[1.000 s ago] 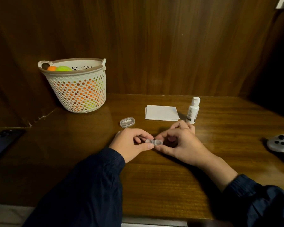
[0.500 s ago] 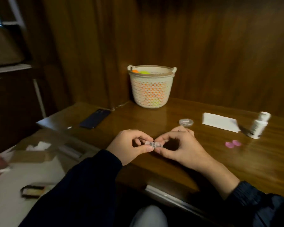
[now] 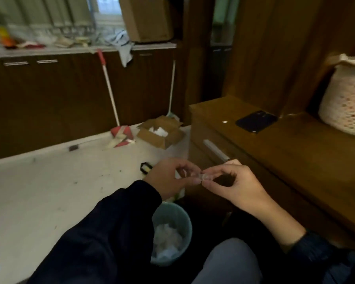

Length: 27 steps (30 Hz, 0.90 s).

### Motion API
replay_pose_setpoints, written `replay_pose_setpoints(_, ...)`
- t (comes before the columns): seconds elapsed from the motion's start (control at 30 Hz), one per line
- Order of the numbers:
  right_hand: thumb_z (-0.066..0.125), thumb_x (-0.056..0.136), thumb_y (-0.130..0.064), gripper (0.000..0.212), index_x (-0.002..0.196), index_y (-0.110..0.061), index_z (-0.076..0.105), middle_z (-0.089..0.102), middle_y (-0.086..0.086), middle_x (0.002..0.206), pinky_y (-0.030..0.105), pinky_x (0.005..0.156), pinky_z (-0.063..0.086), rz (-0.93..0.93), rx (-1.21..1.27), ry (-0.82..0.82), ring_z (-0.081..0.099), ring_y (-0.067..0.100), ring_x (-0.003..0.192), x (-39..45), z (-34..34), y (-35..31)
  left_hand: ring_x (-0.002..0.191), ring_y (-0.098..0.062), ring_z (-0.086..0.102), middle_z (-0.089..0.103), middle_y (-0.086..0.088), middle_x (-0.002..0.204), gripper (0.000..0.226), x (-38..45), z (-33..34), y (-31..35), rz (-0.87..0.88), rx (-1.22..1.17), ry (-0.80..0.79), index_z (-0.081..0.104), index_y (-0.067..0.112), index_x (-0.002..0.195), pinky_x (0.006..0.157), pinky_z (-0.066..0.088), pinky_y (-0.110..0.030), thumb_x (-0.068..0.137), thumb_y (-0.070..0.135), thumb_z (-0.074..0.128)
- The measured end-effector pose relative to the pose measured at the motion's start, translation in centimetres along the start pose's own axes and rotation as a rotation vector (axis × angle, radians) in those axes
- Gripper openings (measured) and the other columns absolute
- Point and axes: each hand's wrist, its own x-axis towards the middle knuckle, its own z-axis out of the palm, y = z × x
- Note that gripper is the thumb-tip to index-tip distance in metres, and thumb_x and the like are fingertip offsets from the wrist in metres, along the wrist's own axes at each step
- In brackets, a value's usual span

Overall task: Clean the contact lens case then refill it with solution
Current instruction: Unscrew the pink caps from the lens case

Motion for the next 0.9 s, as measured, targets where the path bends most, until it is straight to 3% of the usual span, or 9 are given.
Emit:
replay_pose_setpoints(0.1,0.088,0.079,-0.05,0.024,0.101,-0.042,0.082,0.074,-0.007,0.106,0.017,0.09,0.049,0.013,-0.006,-0.072,0.066,-0.003,0.104,2.5,4.2,1.5,0.082,0.007,0.063,0.075,0.019,0.094,0.022,-0.8,-1.7,-4.6,-0.066,-0.014,0.04,0.078,0.039,0.106,0.071,0.048,-0.008,0.086,0.04,0.086)
replay_pose_setpoints(0.17,0.088,0.079,-0.053,0.024,0.101,-0.044,0.082,0.075,-0.007,0.105,0.023,0.094,0.049,0.037,-0.024,-0.092,0.063,-0.003,0.106,3.8,6.4,2.6,0.078,0.011,0.061,0.074,0.024,0.088,0.017,-1.4,-2.3,-7.6,-0.13,-0.018,0.081,0.074,0.045,0.102,0.068,0.044,-0.004,0.09,0.037,0.083)
replay_pose_setpoints(0.3,0.081,0.082,-0.056,0.027,0.104,-0.04,0.079,0.076,-0.017,0.09,0.04,0.1,0.046,0.029,-0.156,-0.126,0.061,0.004,0.1,5.6,9.8,4.7,0.073,0.007,0.06,0.07,0.02,0.081,0.012,-2.5,-1.9,-14.0,-0.303,0.117,0.155,0.068,0.042,0.087,0.063,0.042,-0.012,0.097,0.039,0.074)
replay_pose_setpoints(0.37,0.072,0.086,-0.058,0.03,0.107,-0.038,0.077,0.072,-0.021,0.082,0.038,0.098,0.038,-0.038,-0.308,-0.142,0.06,0.005,0.095,6.4,11.2,5.6,0.078,-0.003,0.063,0.068,0.017,0.083,0.016,-3.2,-1.1,-16.7,-0.416,0.179,0.175,0.065,0.039,0.083,0.07,0.047,-0.026,0.098,0.04,0.071)
replay_pose_setpoints(0.43,0.071,0.09,-0.051,0.026,0.111,-0.037,0.077,0.069,-0.02,0.081,0.037,0.095,0.036,-0.103,-0.453,-0.168,0.06,0.009,0.094,7.1,12.4,6.4,0.083,-0.01,0.066,0.068,0.018,0.084,0.018,-3.8,-0.3,-18.8,-0.514,0.223,0.157,0.064,0.036,0.081,0.073,0.049,-0.028,0.097,0.043,0.07)
replay_pose_setpoints(0.53,0.068,0.094,-0.042,0.016,0.108,-0.036,0.073,0.071,-0.015,0.091,0.04,0.098,0.036,-0.18,-0.668,-0.242,0.06,0.017,0.101,8.2,13.9,7.2,0.082,-0.007,0.064,0.067,0.02,0.083,0.017,-4.3,0.6,-20.6,-0.584,0.276,0.129,0.068,0.035,0.083,0.071,0.05,-0.028,0.094,0.048,0.07)
replay_pose_setpoints(0.73,0.058,0.102,-0.041,0.024,0.121,-0.031,0.069,0.071,-0.007,0.119,0.042,0.105,0.037,-0.436,-0.952,-0.457,0.059,0.02,0.117,9.8,16.3,7.5,0.08,-0.007,0.062,0.067,0.018,0.086,0.017,-3.6,1.6,-21.4,-0.623,0.343,0.087,0.068,0.036,0.086,0.065,0.044,-0.027,0.094,0.051,0.071)
replay_pose_setpoints(0.9,0.057,0.106,-0.026,0.023,0.127,-0.022,0.066,0.07,0.0,0.126,0.043,0.109,0.039,-0.616,-1.21,-0.542,0.058,0.026,0.124,10.2,17.4,7.9,0.08,-0.006,0.06,0.063,0.02,0.082,0.016,-3.2,2.0,-21.7,-0.614,0.347,0.07,0.066,0.037,0.085,0.062,0.041,-0.025,0.095,0.048,0.071)
